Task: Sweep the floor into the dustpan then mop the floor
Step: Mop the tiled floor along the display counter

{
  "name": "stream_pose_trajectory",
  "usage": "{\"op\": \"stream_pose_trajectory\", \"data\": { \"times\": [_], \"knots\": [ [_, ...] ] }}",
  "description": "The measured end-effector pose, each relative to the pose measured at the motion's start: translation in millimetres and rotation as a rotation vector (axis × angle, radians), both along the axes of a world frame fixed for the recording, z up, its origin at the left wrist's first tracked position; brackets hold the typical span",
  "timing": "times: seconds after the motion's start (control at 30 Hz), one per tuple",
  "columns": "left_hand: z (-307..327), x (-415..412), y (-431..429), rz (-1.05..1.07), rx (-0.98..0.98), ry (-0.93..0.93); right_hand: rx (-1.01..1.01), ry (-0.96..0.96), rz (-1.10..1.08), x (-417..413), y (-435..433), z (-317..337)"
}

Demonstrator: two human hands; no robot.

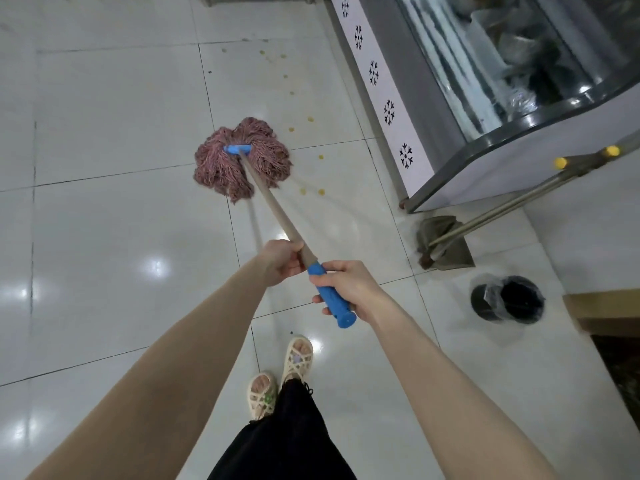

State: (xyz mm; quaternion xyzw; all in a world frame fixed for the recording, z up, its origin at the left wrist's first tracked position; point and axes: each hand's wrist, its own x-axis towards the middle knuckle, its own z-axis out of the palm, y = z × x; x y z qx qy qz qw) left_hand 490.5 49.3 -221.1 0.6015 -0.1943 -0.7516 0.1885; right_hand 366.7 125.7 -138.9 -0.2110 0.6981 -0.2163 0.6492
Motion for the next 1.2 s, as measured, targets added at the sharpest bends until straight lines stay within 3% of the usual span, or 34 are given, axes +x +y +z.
{"op": "stream_pose_trajectory", "data": {
  "times": [0.4, 0.7, 0.87, 1.0, 1.2],
  "knots": [
    [-29.1, -37.5, -66.2, -0.028, -0.042, -0.152, 0.088, -0.053, -0.044, -39.9, -42.9, -27.4],
    [-29.1, -126.7, -22.4, -0.191, -0.017, -0.050, 0.088, 0.098, -0.193, -112.6, 28.4, 0.6],
    [-25.1, -161.6, 24.3, -0.269, 0.036, 0.038, 0.103, 0.133, -0.318, -112.4, 85.5, 7.0],
    [-29.0, -147.5, 55.0, -0.300, 0.090, 0.113, 0.121, 0.097, -0.361, -85.6, 121.1, 6.6],
    [-29.2, -60.4, 98.3, -0.323, 0.069, 0.080, 0.136, 0.028, -0.324, -9.8, 163.4, 8.9]
  ]
}}
